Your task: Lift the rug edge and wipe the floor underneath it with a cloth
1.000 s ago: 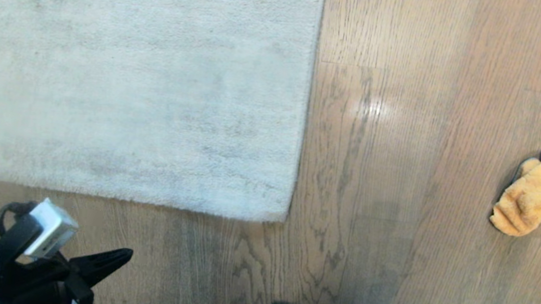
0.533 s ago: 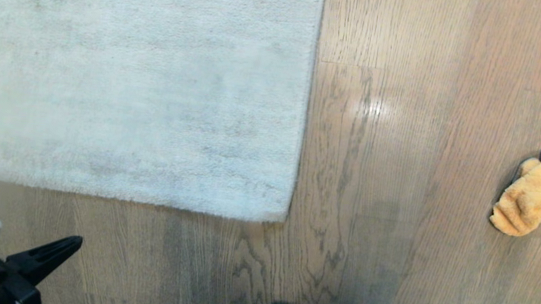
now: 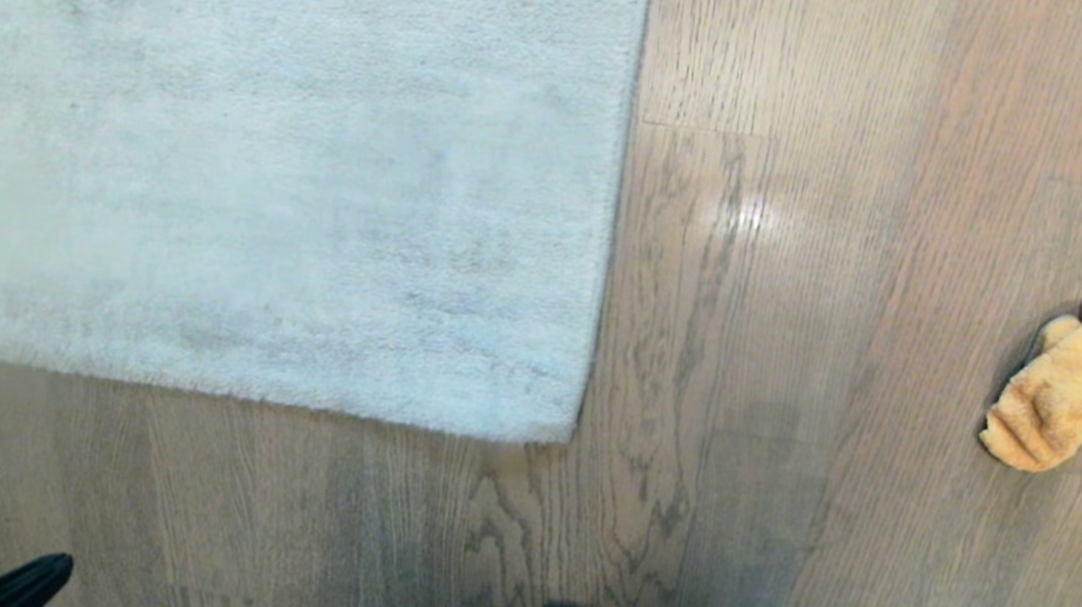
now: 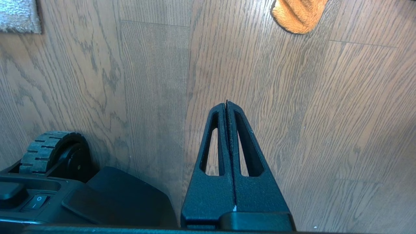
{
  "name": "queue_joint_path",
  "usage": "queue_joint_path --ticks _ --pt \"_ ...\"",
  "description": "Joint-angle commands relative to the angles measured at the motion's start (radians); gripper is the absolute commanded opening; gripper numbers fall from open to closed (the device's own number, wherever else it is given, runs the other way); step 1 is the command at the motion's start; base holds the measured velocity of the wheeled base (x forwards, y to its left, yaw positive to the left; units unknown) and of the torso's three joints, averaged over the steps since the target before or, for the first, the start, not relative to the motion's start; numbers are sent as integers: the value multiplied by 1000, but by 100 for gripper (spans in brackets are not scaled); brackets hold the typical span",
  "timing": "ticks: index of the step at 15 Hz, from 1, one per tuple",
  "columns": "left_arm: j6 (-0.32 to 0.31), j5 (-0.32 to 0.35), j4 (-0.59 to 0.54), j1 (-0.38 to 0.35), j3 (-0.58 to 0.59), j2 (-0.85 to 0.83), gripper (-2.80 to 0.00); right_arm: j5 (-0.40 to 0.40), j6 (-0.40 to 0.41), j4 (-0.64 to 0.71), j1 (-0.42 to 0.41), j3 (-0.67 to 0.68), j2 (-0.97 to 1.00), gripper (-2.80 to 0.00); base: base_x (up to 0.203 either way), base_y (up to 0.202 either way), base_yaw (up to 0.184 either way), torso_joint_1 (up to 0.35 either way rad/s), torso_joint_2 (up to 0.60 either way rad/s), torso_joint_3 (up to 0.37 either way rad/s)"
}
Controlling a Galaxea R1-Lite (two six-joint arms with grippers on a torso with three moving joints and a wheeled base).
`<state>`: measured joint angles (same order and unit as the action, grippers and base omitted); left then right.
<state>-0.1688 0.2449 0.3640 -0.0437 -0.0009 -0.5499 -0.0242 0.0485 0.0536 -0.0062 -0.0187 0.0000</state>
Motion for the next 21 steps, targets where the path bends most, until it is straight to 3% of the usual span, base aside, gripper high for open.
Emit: queue_joint_path --ticks 1,4,7,10,13,18,21 --pt "19 -2 -69 -1 -1 175 -280 0 1 0 0 0 1 -280 0 0 0 0 0 0" --pt "58 -13 -167 42 -1 296 -280 0 1 0 0 0 2 -280 0 0 0 0 0 0" --pt "69 -121 -216 59 -1 374 -280 0 1 0 0 -1 2 -280 0 0 0 0 0 0" --pt "81 -189 -266 53 0 454 -280 0 1 0 0 0 1 -280 0 0 0 0 0 0" --pt "110 -206 -305 50 1 546 -280 0 1 0 0 0 2 -280 0 0 0 0 0 0" --pt "110 -224 -363 50 0 550 -280 0 1 0 0 -1 0 -280 0 0 0 0 0 0" --pt "150 -228 -361 50 -1 550 -280 0 1 0 0 0 0 -280 0 0 0 0 0 0"
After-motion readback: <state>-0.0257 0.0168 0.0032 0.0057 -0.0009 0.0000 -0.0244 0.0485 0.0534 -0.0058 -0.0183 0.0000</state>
